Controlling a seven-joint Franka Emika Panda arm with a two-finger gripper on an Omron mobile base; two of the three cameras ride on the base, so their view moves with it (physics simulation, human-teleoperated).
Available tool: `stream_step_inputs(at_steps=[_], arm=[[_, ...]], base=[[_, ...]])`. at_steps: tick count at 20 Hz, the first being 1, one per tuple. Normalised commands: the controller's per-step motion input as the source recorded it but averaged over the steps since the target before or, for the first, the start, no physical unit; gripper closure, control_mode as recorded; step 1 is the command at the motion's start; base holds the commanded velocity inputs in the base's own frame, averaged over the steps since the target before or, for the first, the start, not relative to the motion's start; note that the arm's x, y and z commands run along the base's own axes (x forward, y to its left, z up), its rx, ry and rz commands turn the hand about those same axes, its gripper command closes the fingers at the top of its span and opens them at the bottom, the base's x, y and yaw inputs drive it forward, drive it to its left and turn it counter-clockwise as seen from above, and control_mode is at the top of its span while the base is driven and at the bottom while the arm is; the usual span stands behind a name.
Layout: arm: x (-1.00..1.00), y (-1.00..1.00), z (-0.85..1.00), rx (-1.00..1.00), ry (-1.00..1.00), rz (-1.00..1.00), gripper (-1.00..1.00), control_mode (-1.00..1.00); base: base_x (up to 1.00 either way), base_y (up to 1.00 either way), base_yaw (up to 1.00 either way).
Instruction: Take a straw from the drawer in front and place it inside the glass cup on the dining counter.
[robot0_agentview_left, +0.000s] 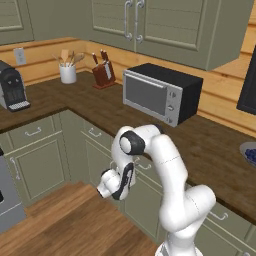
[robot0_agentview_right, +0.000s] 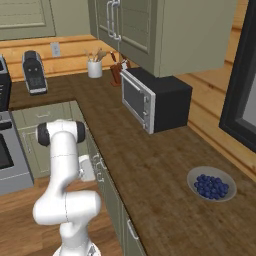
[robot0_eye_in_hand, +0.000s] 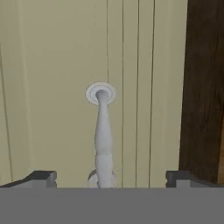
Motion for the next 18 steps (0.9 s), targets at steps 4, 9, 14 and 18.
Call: stream_step_inputs(at_steps=[4,9,14,18], arm=[[0.42,-0.14,-0.20,0.05,0.00,0.00,-1.00,-1.00],[0.33,-0.07,-0.31,0.04,0.00,0.00,-1.00,-1.00],[0.26,-0.08,-0.25,0.02,0.00,0.00,-1.00,-1.00],[0.03,-0.27,-0.01,0.02,-0.05,0.00,-1.00,-1.00]], base=[[0.00,0.00,0.00],[0.00,0.00,0.00],[0.00,0.00,0.00],[0.00,0.00,0.00]])
